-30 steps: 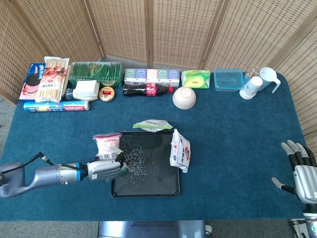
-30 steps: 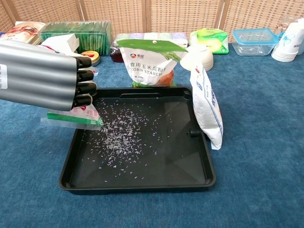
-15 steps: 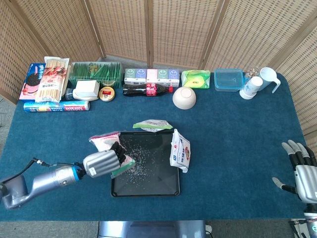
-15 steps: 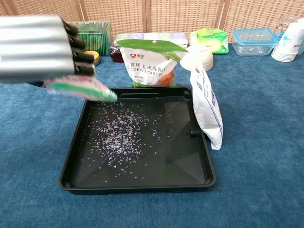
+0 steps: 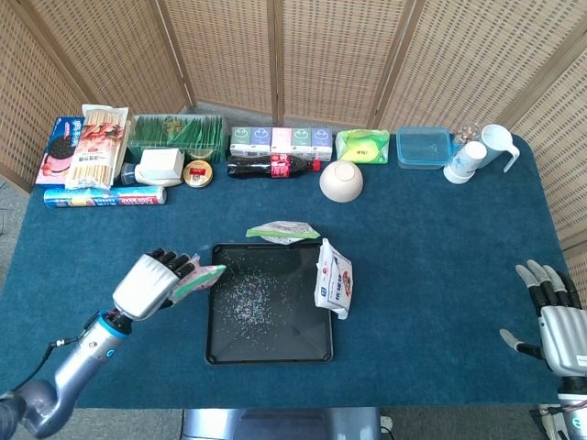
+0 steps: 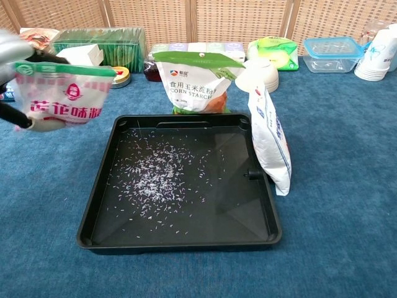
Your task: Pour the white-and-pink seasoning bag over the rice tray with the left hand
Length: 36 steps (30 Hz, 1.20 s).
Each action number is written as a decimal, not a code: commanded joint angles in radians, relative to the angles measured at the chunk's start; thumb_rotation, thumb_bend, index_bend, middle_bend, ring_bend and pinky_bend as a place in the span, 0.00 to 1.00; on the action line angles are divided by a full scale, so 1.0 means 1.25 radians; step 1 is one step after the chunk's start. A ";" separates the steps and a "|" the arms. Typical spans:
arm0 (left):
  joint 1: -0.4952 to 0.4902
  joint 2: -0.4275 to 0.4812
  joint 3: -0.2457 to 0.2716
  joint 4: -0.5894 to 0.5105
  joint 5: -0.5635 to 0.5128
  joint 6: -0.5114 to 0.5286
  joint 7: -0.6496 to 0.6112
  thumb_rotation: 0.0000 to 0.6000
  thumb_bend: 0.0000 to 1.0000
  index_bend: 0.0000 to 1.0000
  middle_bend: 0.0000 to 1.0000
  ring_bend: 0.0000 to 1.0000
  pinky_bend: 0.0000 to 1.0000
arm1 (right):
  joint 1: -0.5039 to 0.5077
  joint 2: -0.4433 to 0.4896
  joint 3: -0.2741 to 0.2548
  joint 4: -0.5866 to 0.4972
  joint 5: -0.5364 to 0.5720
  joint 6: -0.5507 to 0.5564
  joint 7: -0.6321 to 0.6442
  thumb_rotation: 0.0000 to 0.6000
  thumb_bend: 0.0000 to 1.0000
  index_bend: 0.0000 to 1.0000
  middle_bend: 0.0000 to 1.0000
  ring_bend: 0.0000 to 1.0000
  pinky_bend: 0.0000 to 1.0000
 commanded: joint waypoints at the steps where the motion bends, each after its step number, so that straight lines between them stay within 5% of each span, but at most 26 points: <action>1: 0.047 -0.072 -0.014 0.059 -0.056 0.051 -0.104 1.00 0.35 0.78 0.61 0.58 0.60 | 0.002 -0.003 -0.001 0.001 0.002 -0.004 -0.005 1.00 0.00 0.08 0.02 0.00 0.00; 15: 0.073 -0.186 -0.034 0.135 -0.109 0.052 -0.180 1.00 0.35 0.78 0.62 0.58 0.57 | 0.003 -0.003 0.002 0.002 0.010 -0.008 -0.001 1.00 0.00 0.08 0.02 0.00 0.00; 26: 0.066 -0.185 -0.027 0.105 -0.128 -0.005 -0.174 1.00 0.33 0.77 0.57 0.50 0.52 | 0.002 -0.001 0.002 0.003 0.010 -0.007 0.008 1.00 0.00 0.07 0.02 0.00 0.00; 28: 0.067 -0.186 -0.026 0.101 -0.134 -0.014 -0.170 1.00 0.30 0.67 0.49 0.45 0.48 | 0.003 -0.001 0.002 0.003 0.009 -0.007 0.010 1.00 0.00 0.05 0.02 0.00 0.00; 32: 0.064 -0.178 -0.012 0.095 -0.133 -0.040 -0.157 1.00 0.04 0.13 0.24 0.32 0.30 | 0.003 -0.003 0.003 0.006 0.006 -0.006 0.017 1.00 0.00 0.03 0.02 0.00 0.00; 36: 0.060 -0.165 -0.006 0.084 -0.132 -0.057 -0.133 1.00 0.00 0.03 0.17 0.24 0.24 | 0.004 -0.005 0.002 0.007 0.006 -0.007 0.017 1.00 0.00 0.03 0.02 0.00 0.00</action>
